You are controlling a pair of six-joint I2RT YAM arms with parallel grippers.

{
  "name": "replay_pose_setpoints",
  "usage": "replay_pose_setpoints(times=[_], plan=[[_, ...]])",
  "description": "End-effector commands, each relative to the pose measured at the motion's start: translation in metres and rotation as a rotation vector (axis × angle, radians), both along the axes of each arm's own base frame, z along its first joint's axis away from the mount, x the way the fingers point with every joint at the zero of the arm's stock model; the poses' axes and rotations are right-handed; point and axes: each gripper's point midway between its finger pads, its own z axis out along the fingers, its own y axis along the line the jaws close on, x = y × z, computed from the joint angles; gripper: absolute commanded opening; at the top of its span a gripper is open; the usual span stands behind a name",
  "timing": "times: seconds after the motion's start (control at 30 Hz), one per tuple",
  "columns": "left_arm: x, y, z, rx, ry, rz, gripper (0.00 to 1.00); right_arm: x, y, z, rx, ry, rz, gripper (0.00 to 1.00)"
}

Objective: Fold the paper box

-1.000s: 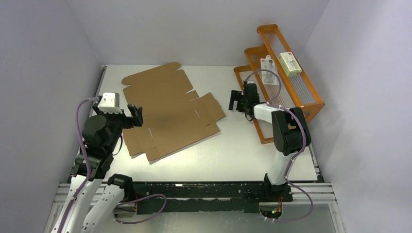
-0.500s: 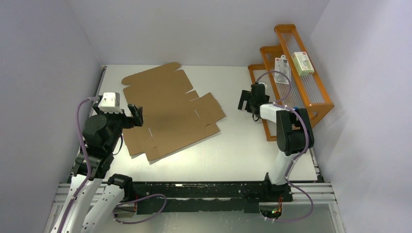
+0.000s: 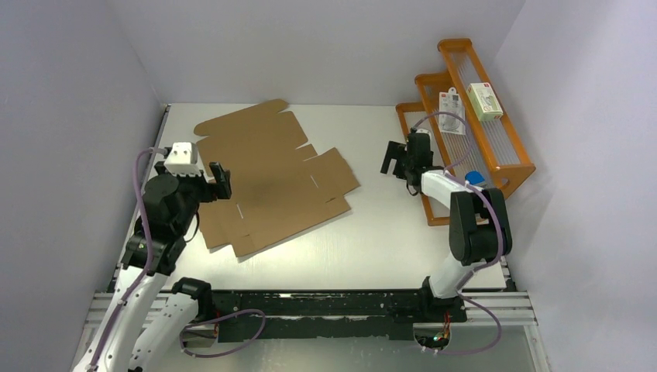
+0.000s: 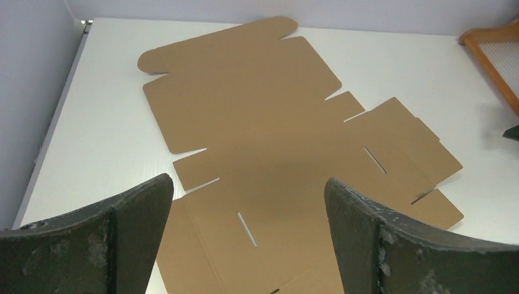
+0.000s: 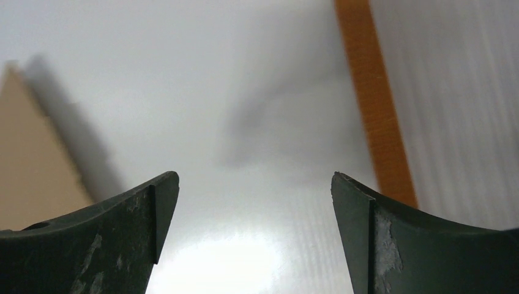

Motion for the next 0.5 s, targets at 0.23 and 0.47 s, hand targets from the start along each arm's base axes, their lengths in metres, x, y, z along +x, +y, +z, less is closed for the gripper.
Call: replay_pose_setpoints(times=[0.23, 0.47], plan=[[0.016, 0.013, -0.044, 0.015, 0.212, 0.134, 0.98, -0.061, 0.106, 0.037, 0.415, -0.066, 0.340, 1.00], [0.021, 0.019, -0.058, 0.034, 0.272, 0.171, 0.98, -0.105, 0.142, 0.024, 0.605, -0.020, 0.407, 1.00]])
